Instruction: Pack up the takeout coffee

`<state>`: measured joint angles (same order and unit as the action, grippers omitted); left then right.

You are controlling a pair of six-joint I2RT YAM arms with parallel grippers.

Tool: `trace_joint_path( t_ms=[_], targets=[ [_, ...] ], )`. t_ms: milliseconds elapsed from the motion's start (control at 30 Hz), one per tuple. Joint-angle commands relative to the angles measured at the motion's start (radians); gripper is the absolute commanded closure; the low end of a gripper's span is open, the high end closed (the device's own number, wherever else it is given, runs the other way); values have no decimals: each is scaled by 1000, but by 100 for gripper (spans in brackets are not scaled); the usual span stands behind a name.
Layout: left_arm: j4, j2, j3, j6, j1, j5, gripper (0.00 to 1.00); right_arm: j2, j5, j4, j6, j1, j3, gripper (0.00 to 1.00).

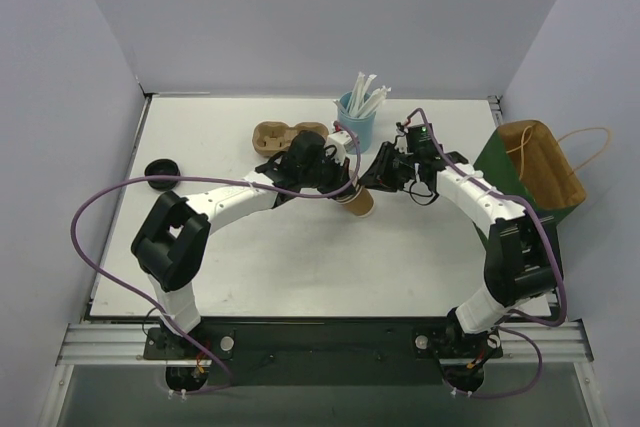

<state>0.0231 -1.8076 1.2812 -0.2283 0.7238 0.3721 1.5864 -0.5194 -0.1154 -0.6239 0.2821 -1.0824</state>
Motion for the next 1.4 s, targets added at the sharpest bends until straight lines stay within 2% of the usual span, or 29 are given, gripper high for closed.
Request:
trace_joint_path(
  t_ms=[0,967,1167,1367],
  targets=[
    [26,67,36,20,-1,2,100,60,153,-148,70,8,19,76],
    [78,108,67,35,-1,-5,100,44,197,-181,93,-14,19,78],
    [118,113,109,52,12,-30,100,3,202,-194,108,-49,22,78],
    [221,114,223,79,23,-84,100,-19,219,-234,115,-66,-11,77]
  ],
)
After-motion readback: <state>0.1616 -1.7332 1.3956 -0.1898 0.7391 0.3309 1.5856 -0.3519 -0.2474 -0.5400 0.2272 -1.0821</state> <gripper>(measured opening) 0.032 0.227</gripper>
